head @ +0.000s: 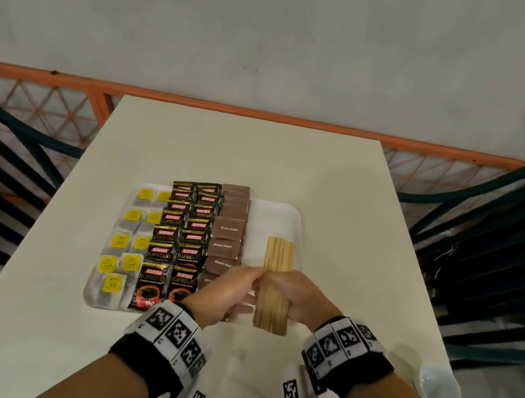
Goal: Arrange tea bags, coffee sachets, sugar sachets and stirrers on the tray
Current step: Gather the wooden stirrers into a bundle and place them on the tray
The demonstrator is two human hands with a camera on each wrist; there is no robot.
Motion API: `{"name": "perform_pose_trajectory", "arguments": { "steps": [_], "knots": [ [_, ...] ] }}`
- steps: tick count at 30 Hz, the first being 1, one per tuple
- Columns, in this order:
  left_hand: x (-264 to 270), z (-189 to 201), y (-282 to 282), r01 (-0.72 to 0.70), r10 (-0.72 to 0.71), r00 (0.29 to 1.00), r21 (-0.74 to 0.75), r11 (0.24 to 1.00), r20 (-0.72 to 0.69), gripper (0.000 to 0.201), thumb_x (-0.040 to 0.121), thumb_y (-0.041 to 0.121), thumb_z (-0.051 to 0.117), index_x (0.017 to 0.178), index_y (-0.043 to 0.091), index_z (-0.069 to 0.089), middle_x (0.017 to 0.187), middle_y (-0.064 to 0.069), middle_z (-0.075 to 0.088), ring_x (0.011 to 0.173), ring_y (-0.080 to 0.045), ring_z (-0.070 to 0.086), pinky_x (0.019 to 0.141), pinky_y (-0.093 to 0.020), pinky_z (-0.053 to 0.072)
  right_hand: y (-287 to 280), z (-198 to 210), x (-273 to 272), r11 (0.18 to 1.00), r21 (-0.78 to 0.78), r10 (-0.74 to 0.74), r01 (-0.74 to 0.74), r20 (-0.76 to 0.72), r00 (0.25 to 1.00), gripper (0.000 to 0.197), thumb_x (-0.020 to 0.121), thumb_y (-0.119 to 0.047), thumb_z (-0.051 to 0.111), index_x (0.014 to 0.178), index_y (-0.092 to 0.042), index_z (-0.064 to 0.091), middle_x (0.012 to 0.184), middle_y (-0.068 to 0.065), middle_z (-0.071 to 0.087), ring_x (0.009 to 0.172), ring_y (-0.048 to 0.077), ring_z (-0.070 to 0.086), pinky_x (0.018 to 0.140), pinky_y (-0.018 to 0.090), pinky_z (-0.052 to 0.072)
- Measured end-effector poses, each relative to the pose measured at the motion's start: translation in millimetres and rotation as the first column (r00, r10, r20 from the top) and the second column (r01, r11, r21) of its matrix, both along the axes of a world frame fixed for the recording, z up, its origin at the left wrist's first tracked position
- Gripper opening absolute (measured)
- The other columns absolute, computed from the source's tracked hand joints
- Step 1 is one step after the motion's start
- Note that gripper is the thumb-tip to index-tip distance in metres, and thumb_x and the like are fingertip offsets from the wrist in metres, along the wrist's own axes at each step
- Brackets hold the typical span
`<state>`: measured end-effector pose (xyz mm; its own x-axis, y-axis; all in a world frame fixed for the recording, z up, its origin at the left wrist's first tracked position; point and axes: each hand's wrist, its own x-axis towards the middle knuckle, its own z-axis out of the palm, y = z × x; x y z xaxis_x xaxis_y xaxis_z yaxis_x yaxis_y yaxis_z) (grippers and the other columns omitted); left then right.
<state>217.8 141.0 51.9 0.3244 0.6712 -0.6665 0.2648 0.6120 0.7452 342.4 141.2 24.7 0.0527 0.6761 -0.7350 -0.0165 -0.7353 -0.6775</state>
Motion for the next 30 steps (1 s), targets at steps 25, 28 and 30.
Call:
{"name": "perform_pose_trajectory", "arguments": {
  "steps": [25, 28, 30],
  "knots": [
    [39, -47, 47, 0.021, 0.029, 0.954, 0.162, 0.987, -0.298, 0.034, 0.098, 0.011, 0.031, 0.124, -0.002, 0.048, 0.129, -0.020, 0.051, 0.118, -0.031, 0.049, 0.099, -0.035, 0.038, 66, -20, 21, 0.972, -0.036, 0.221, -0.231, 0.466, 0.857, 0.014, 0.081, -0.020, 0.059, 0.086, -0.007, 0.062, 0.086, 0.009, 0.063, 0.082, 0.022, 0.062, 0.070, 0.028, 0.054],
    [39, -52, 46, 0.101, -0.006, 0.924, 0.231, 0.968, -0.382, 0.038, 0.094, 0.018, 0.036, 0.122, -0.005, 0.046, 0.122, -0.023, 0.052, 0.110, -0.035, 0.053, 0.083, -0.034, 0.045, 64, -15, 25, 0.953, -0.052, 0.279, -0.299, 0.540, 0.794, 0.011, 0.081, -0.017, 0.054, 0.073, -0.010, 0.056, 0.069, 0.004, 0.057, 0.072, 0.021, 0.058, 0.065, 0.027, 0.048],
    [40, -57, 45, 0.121, -0.021, 0.917, 0.228, 0.966, -0.398, 0.040, 0.091, 0.019, 0.039, 0.122, -0.005, 0.043, 0.120, -0.022, 0.052, 0.107, -0.035, 0.055, 0.081, -0.033, 0.047, 61, -12, 27, 0.943, -0.054, 0.298, -0.330, 0.580, 0.758, 0.019, 0.082, -0.013, 0.052, 0.063, -0.011, 0.052, 0.061, 0.001, 0.053, 0.062, 0.018, 0.055, 0.058, 0.022, 0.045]
  ]
}}
